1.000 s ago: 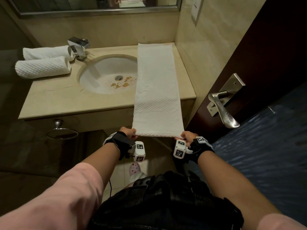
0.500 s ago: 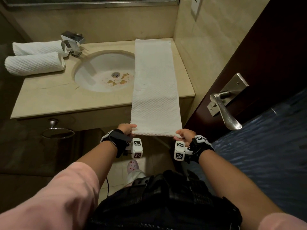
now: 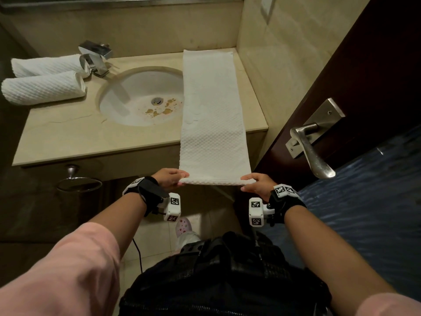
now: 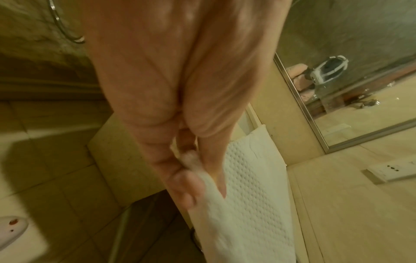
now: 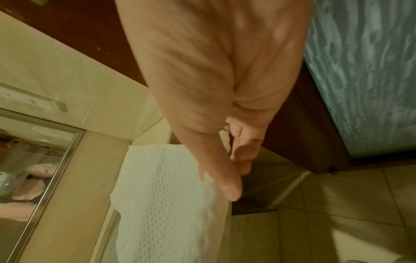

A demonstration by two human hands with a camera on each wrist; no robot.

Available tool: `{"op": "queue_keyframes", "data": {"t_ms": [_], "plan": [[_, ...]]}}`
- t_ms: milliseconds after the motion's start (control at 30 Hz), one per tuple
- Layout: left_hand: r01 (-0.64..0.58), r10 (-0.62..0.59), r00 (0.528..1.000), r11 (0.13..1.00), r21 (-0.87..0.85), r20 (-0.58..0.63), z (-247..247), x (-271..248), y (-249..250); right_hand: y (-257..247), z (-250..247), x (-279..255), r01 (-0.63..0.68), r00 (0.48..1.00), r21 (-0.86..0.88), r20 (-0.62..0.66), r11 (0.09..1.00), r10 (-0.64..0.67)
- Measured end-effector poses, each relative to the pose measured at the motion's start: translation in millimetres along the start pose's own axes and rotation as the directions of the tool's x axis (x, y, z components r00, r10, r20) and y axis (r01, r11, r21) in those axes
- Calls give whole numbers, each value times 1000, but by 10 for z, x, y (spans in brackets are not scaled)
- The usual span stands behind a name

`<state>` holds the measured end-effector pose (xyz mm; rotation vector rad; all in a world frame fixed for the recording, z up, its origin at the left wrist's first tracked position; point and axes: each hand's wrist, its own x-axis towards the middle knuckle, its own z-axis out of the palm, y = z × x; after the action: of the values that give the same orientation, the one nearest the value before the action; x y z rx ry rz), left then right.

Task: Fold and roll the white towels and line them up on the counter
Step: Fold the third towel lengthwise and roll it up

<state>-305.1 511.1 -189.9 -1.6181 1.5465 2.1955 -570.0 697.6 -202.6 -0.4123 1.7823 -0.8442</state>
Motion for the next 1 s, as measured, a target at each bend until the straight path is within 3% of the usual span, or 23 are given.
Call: {"op": "queue_keyframes", "data": {"t_ms": [133, 233, 333, 600, 800, 1000], "plan": [[-34, 34, 999, 999, 15, 39, -7, -64, 24, -45, -33, -22, 36, 997, 42, -74, 998, -33], [-92, 94, 995, 994, 58, -40, 3, -62, 35, -62, -25, -19, 43, 996, 78, -87, 996, -36], [-104, 100, 989, 994, -28, -108, 40, -36, 54, -73, 18, -1, 36, 991, 56, -133, 998, -28], [-26, -24, 981, 968, -250, -193, 92, 46, 15, -132, 115, 83, -27, 979, 88, -200, 996, 44], [48, -133, 955, 952, -303, -267, 168, 86, 128, -276, 246, 72, -80, 962, 405, -208, 911, 177], [62, -192, 918, 933, -354, -346, 186, 132, 199, -405, 240, 0, -157, 939, 358, -235, 921, 251]]}}
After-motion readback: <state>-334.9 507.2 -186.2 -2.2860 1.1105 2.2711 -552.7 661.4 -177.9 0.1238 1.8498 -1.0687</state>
